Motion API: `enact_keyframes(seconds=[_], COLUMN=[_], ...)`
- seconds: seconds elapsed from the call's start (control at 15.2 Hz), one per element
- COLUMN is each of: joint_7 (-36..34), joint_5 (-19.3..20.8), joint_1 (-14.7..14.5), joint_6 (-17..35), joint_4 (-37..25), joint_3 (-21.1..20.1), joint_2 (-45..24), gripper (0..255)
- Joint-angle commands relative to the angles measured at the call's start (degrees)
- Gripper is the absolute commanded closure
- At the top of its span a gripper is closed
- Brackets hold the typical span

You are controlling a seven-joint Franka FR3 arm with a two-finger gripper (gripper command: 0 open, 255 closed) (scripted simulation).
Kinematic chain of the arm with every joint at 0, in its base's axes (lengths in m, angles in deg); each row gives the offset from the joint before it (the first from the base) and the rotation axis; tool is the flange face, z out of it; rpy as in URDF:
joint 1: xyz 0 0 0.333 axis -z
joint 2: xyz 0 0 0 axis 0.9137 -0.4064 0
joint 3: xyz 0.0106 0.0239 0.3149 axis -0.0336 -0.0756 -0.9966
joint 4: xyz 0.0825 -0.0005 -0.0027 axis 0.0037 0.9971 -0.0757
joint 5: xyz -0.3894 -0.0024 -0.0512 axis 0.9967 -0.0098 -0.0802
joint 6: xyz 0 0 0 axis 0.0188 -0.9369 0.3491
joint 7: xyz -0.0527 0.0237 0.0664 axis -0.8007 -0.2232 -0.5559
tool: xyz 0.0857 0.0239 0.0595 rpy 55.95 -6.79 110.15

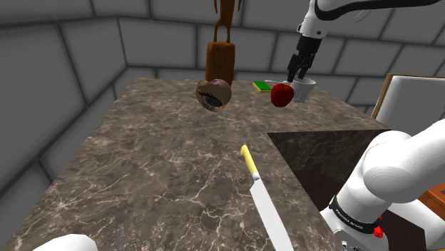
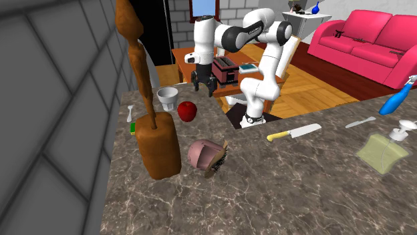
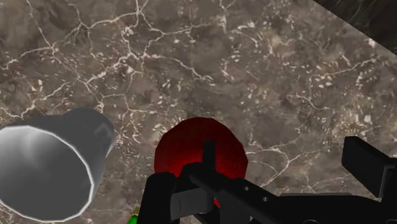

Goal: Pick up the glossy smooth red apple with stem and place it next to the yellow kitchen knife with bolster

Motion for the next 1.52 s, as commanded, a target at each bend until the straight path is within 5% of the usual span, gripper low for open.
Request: enact_keyframes(seconds=[0.0,0.26,0.79,1.32,1.39,1.45], joint_7=[4.2,11.9,12.5,12.5,12.5,12.5], joint_5=[-0.2,-2.9,-3.2,-3.2,-3.2,-3.2], joint_1=[-0.3,-1.9,-2.0,-2.0,-2.0,-2.0], joint_6=[2.0,5.9,12.0,12.0,12.0,12.0], joint_4=[-2.4,-7.9,-3.2,-3.2,-3.2,-3.2], joint_3=[3.0,8.6,9.5,9.5,9.5,9.5], joint_2=[-2.8,-9.8,-11.1,-11.1,-11.1,-11.1], gripper=[0,0,0,0,255,255])
